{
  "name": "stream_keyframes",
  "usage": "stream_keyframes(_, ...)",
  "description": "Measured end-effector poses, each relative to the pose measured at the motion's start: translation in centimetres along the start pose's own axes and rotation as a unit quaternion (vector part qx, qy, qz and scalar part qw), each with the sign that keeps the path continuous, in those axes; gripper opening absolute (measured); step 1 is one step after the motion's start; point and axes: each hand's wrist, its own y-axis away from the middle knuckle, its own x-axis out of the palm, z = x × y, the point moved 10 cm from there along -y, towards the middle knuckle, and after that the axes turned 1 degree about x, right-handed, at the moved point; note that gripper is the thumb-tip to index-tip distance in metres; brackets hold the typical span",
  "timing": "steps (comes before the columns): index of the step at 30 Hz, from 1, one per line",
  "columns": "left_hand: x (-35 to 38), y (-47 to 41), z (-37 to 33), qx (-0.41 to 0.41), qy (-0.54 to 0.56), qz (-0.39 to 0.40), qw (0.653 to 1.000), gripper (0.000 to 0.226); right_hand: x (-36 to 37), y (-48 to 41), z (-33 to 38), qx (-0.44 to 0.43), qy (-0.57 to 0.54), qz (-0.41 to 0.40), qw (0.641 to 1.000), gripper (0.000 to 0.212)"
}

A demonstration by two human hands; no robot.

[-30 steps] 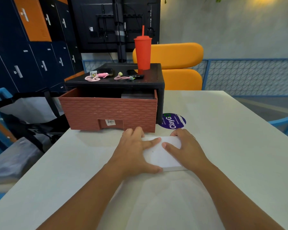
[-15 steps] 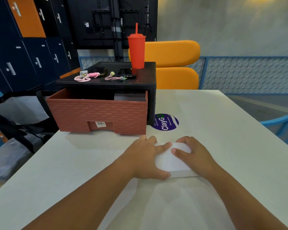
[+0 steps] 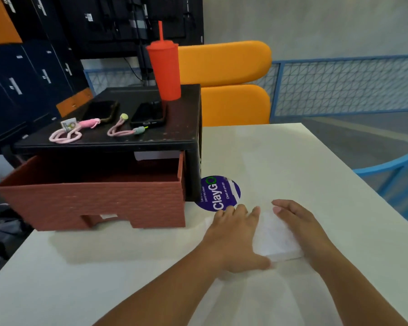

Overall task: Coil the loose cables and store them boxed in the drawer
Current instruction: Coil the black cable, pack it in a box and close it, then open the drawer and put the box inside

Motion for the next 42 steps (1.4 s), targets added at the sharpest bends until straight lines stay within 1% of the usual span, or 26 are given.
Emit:
stream_keyframes(2, -0.6, -0.4, 0.5, -0.013, 0.026, 0.007, 1.0, 0.102, -0.1, -0.1, 0.4, 0.029, -0.095, 0.015, 0.995, 0.019)
stream_keyframes(3, -1.0, -0.5, 0.8, -0.023, 0.048, 0.009, 0.999, 0.101, 0.0, -0.1, 0.9, 0.032, -0.146, 0.036, 0.988, 0.031)
stream_keyframes(5, -1.8, -0.4, 1.2, -0.049, 0.121, 0.009, 0.991, 0.099, 0.2, 0.0, 2.2, 0.026, -0.218, 0.091, 0.971, 0.079)
stream_keyframes(6, -2.2, -0.2, 1.3, -0.061, 0.167, 0.004, 0.984, 0.099, 0.3, 0.2, 2.9, 0.02, -0.229, 0.117, 0.966, 0.099)
stream_keyframes(7, -2.4, 0.2, 1.3, -0.072, 0.214, 0.001, 0.974, 0.1, 0.5, 0.4, 3.6, 0.015, -0.23, 0.143, 0.963, 0.111)
stream_keyframes(8, -2.6, 0.4, 1.2, -0.081, 0.263, 0.001, 0.962, 0.099, 0.7, 0.6, 4.3, 0.012, -0.219, 0.17, 0.961, 0.117)
stream_keyframes(10, -2.9, 0.7, 0.9, -0.098, 0.362, -0.003, 0.927, 0.095, 1.3, 1.5, 6.2, 0.009, -0.155, 0.214, 0.964, 0.118)
stream_keyframes(13, -3.7, 0.8, 0.3, -0.117, 0.481, 0.012, 0.869, 0.093, 2.4, 2.5, 9.0, 0.005, -0.031, 0.232, 0.972, 0.112)
stream_keyframes(14, -4.2, 0.8, 0.0, -0.116, 0.507, 0.017, 0.854, 0.094, 2.9, 2.7, 9.9, 0.005, -0.01, 0.236, 0.972, 0.114)
stream_keyframes(16, -4.9, 1.0, -0.3, -0.117, 0.527, 0.02, 0.842, 0.096, 4.1, 2.8, 10.7, 0.002, 0.011, 0.252, 0.968, 0.117)
stream_keyframes(19, -4.9, 1.2, 0.1, -0.124, 0.523, 0.03, 0.843, 0.098, 5.5, 2.6, 11.2, -0.028, 0.033, 0.275, 0.96, 0.106)
stream_keyframes(22, -4.8, 2.0, 0.7, -0.138, 0.496, 0.063, 0.855, 0.109, 6.0, 2.0, 10.8, -0.039, 0.085, 0.265, 0.96, 0.101)
stream_keyframes(23, -4.9, 2.2, 1.0, -0.136, 0.48, 0.073, 0.864, 0.108, 6.0, 1.7, 10.6, -0.048, 0.122, 0.259, 0.957, 0.103)
stream_keyframes(25, -5.9, 2.8, 1.7, -0.139, 0.439, 0.069, 0.885, 0.094, 6.3, 0.8, 10.5, -0.084, 0.228, 0.247, 0.938, 0.109)
stream_keyframes(27, -7.0, 3.6, 3.4, -0.168, 0.409, 0.032, 0.896, 0.079, 7.2, 0.4, 10.3, -0.132, 0.34, 0.242, 0.899, 0.109)
stream_keyframes(29, -8.1, 4.8, 5.6, -0.209, 0.386, -0.025, 0.898, 0.067, 8.6, 0.2, 9.8, -0.181, 0.439, 0.238, 0.847, 0.103)
stream_keyframes(30, -8.9, 5.4, 6.3, -0.216, 0.378, -0.056, 0.899, 0.06, 9.4, 0.2, 9.3, -0.192, 0.476, 0.243, 0.823, 0.101)
stream_keyframes(33, -11.8, 7.0, 7.8, -0.234, 0.35, -0.129, 0.898, 0.038, 11.2, 0.7, 7.1, -0.2, 0.555, 0.278, 0.758, 0.105)
stream_keyframes(35, -13.8, 8.1, 9.1, -0.251, 0.332, -0.183, 0.891, 0.031, 12.4, 1.4, 5.9, -0.213, 0.588, 0.298, 0.721, 0.105)
stream_keyframes(36, -14.6, 8.6, 9.7, -0.26, 0.324, -0.203, 0.887, 0.03, 12.8, 1.6, 5.4, -0.217, 0.596, 0.304, 0.711, 0.105)
stream_keyframes(37, -15.2, 9.0, 10.4, -0.268, 0.314, -0.217, 0.885, 0.028, 13.1, 1.8, 5.2, -0.217, 0.595, 0.308, 0.709, 0.104)
stream_keyframes(39, -16.0, 9.5, 11.6, -0.273, 0.302, -0.227, 0.884, 0.028, 13.4, 1.5, 4.8, -0.211, 0.587, 0.296, 0.723, 0.103)
stream_keyframes(40, -16.4, 9.7, 12.2, -0.272, 0.292, -0.232, 0.887, 0.028, 13.4, 1.2, 4.6, -0.209, 0.589, 0.291, 0.724, 0.103)
stream_keyframes(42, -17.1, 10.1, 13.6, -0.272, 0.244, -0.232, 0.901, 0.024, 13.6, 1.1, 4.3, -0.21, 0.602, 0.293, 0.712, 0.107)
